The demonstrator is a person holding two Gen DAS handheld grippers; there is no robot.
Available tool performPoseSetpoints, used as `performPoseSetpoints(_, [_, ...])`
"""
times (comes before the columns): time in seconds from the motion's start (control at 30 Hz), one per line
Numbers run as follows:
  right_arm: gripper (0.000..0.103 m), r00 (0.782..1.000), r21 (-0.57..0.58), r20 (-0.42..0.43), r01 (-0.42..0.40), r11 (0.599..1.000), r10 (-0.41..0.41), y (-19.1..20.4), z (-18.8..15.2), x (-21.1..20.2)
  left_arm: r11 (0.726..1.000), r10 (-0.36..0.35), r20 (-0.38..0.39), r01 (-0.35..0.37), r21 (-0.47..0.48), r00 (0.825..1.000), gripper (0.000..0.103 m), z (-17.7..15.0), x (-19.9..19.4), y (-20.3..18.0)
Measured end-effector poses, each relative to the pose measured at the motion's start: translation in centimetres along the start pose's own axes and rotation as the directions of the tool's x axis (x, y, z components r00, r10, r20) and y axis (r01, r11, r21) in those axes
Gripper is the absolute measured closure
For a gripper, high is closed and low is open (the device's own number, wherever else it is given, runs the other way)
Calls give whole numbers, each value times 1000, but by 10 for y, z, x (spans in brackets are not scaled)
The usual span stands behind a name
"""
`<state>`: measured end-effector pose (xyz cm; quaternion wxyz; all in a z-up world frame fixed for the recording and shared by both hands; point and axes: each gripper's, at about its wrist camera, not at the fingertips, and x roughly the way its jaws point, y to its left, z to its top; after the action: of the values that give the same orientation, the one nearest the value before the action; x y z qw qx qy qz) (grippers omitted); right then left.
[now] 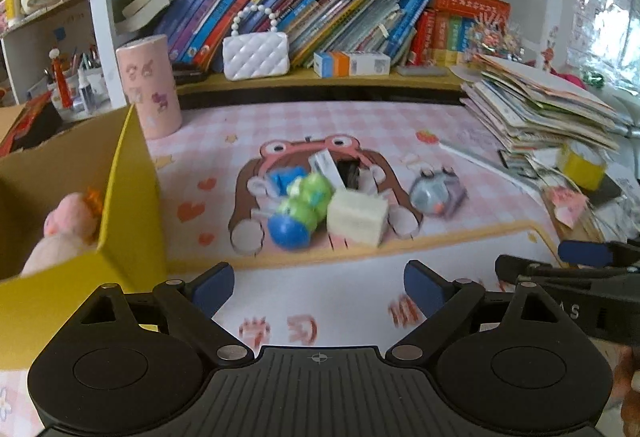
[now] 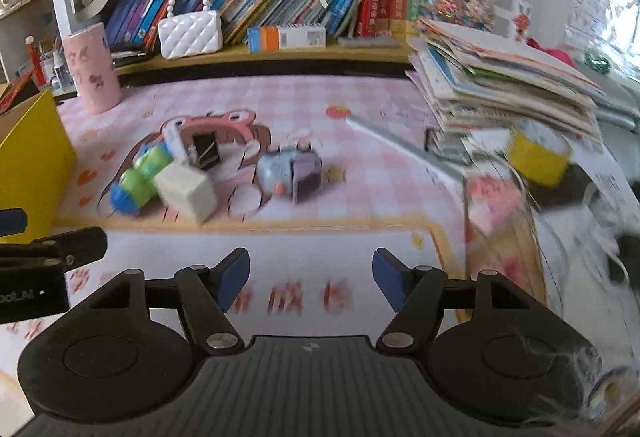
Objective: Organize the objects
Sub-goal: 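Move both tools back toward the remaining toys on the mat, then grasp the white foam block with the left tool while the right tool grasps the grey toy truck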
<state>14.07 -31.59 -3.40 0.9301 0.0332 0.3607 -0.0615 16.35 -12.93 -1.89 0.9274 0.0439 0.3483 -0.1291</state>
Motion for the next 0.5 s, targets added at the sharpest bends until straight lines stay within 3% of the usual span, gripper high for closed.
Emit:
performPoseSetpoints(0.07, [26,1000,-20,8,-22,1000,22,-5,12,18,1000,5,-6,-5,-3,1000,17,7,10,-3])
performPoseSetpoints(0.3, [20,995,-115,13,-100,988,102,-9,41,74,1000,11,-34,-11,-6,999,37,25,38,-13])
performPoseSetpoints(0.5, [20,987,-149,-29,-160,976,157,-6,50,115,1000,13,-52,-14,-20,999,37,34,51,-15])
